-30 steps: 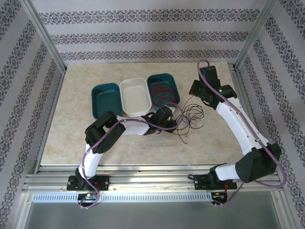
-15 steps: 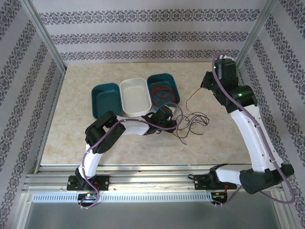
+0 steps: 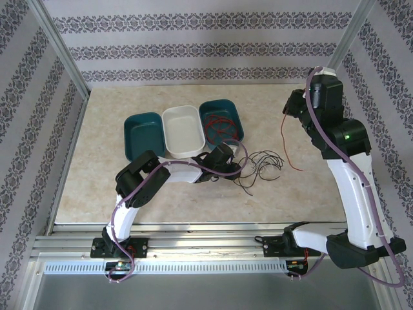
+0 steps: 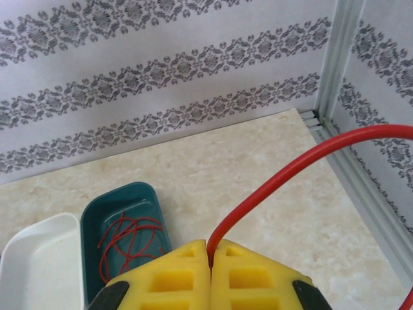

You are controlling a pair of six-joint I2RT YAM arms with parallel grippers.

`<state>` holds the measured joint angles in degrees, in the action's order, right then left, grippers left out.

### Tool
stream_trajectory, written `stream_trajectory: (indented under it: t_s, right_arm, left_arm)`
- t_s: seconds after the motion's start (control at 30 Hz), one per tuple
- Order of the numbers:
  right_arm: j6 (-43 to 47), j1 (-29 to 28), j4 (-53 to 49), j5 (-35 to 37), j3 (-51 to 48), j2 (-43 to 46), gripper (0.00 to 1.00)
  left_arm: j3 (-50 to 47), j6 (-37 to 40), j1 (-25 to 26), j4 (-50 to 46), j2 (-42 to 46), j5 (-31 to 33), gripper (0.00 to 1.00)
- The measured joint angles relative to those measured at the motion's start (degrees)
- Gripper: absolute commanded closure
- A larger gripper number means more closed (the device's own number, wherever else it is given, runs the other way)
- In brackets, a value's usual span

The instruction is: Untangle the cables

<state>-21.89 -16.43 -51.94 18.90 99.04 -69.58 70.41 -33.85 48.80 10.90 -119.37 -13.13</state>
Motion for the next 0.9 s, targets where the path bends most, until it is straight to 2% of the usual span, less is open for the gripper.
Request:
stream_trajectory:
  t_s: [0.17,0.3,0.5,0.67,0.77,0.9]
  right_arm:
    - [-0.2,-1.2,1.5,-4.5,-0.5,-0.1,1.00]
    - [-0.3,-2.8,4.1,-7.0,-0.9,-1.6,1.00]
    - [-0.4,-7.0,9.1,-8.0,-1.1,-6.8,1.00]
    - [-0.6,-10.6,14.0,-7.8,-0.9,-12.1,1.00]
    - [-0.6,-12.2,16.6,-7.2,-0.2,-16.2,1.00]
    - [-0.4,-13.2,19.9,-6.0,1.4,-22.4,1.00]
  left_arm:
    - [-3.4,-0.6,0.1,1.5,3.3,0.7,0.46]
    - [-6.6,-0.7,0.2,1.7,9.8,3.1,0.42]
    - [-11.8,0.4,0.2,1.8,21.9,10.5,0.28]
    - [-16.1,1.9,-0.5,-0.2,30.5,17.5,0.12]
    - [-18.8,2.8,-1.5,-2.0,35.0,21.6,0.07]
    - [-22.5,3.8,-3.2,-4.5,40.5,25.9,0.05]
